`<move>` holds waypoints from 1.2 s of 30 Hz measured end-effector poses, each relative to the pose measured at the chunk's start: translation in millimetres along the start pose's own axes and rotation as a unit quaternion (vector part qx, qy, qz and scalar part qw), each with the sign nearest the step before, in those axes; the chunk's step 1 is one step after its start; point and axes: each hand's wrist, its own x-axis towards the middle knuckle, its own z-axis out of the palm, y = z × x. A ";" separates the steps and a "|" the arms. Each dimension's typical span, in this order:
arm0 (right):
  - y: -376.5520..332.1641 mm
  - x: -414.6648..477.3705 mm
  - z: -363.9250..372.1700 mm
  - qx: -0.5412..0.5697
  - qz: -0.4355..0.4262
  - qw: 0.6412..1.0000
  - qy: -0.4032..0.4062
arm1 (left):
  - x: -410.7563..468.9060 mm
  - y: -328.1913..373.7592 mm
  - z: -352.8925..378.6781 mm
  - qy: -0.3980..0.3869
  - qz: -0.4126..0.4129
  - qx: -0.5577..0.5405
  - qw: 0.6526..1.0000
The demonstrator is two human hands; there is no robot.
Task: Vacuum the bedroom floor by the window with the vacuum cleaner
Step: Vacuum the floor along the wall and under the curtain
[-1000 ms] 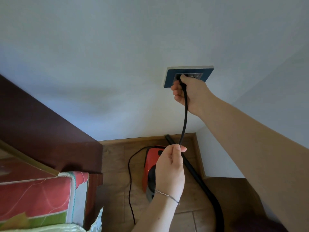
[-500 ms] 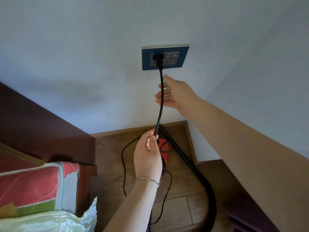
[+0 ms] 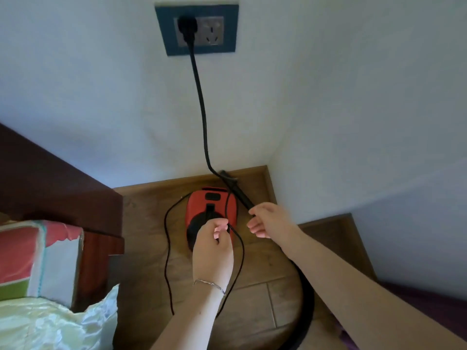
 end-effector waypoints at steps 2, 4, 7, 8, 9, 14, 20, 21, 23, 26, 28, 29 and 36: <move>37.2 19.4 -6.6 0.001 0.008 1.000 0.007 | 10.6 -26.5 15.7 -0.020 0.019 0.027 0.999; 71.6 47.7 -10.8 0.007 0.009 1.000 0.026 | 29.0 -54.0 26.9 -0.038 0.054 0.067 0.996; 121.1 96.6 -11.5 0.011 0.020 0.998 0.056 | 61.2 -94.7 33.0 -0.049 0.116 0.139 0.982; 136.6 113.9 -10.2 0.002 0.021 0.998 0.063 | 72.6 -106.5 33.5 -0.044 0.139 0.159 0.977; 151.4 132.1 -8.6 -0.009 0.017 0.997 0.068 | 85.7 -117.2 34.4 -0.039 0.162 0.177 0.970; 201.9 218.8 -6.2 -0.153 -0.034 0.983 0.098 | 157.8 -153.3 44.0 -0.019 0.241 0.274 0.931; 234.6 291.3 -14.5 -0.396 -0.078 0.902 0.154 | 209.6 -176.6 49.9 0.035 0.250 0.288 0.924; 242.8 298.9 -15.0 -0.415 -0.078 0.893 0.156 | 212.7 -177.0 54.0 0.040 0.259 0.287 0.921; 259.5 309.2 -13.5 -0.423 -0.067 0.892 0.146 | 218.5 -176.7 61.8 0.058 0.268 0.273 0.922; 276.4 314.5 -10.2 -0.427 -0.052 0.891 0.147 | 222.0 -176.6 68.3 0.086 0.260 0.263 0.925; 278.2 314.8 -9.0 -0.429 -0.060 0.886 0.164 | 221.6 -177.9 69.5 0.091 0.255 0.280 0.921; 277.0 314.9 -9.1 -0.424 -0.065 0.887 0.169 | 220.8 -178.1 69.8 0.090 0.257 0.289 0.918; 265.6 310.3 -13.7 -0.400 -0.064 0.901 0.155 | 226.6 -176.4 70.1 0.076 0.269 0.309 0.909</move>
